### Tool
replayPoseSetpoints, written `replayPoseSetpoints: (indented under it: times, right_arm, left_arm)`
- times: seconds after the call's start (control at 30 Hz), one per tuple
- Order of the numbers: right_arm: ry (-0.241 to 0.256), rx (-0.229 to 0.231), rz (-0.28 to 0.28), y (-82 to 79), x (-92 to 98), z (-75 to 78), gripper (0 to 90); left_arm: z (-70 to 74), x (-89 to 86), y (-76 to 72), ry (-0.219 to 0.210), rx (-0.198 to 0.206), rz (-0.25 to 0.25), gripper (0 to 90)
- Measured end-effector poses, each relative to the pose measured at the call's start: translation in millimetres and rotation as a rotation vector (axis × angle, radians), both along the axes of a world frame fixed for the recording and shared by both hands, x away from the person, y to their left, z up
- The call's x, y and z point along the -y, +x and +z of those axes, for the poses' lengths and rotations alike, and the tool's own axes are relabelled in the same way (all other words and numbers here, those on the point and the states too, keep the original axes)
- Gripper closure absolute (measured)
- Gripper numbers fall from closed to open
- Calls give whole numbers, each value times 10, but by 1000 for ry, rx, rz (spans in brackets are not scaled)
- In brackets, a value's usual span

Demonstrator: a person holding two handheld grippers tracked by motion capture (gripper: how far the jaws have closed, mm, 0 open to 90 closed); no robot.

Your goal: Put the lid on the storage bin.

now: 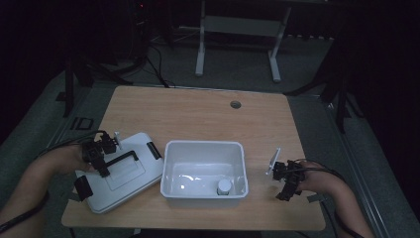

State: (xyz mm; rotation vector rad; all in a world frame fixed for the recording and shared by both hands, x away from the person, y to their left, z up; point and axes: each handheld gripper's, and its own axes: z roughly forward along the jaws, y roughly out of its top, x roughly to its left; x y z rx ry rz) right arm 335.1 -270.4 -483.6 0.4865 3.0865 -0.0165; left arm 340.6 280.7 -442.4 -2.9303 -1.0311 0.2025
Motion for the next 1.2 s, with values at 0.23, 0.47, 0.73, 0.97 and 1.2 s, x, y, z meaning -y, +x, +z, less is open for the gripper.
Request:
replayPoseSetpoints:
  times: [0.23, 0.47, 0.73, 0.97, 1.2]
  right_arm:
    - [-1, -1, -2, 9, -11, 17, 157]
    - [0, 2, 0, 11, -26, 35, 157]
    - [0, 0, -3, -2, -22, 21, 157]
    - [-7, 1, 0, -18, -24, 24, 157]
    - [-3, 2, 2, -7, -42, 24, 157]
  left_arm:
    - [232, -40, -64, 1, 16, -3, 838]
    - [549, -56, -116, 6, 66, -14, 837]
    - [861, -27, -189, 11, 107, -38, 838]
    - [1100, 31, -232, 17, 133, -56, 837]
    - [1308, 163, -244, 7, 170, -92, 837]
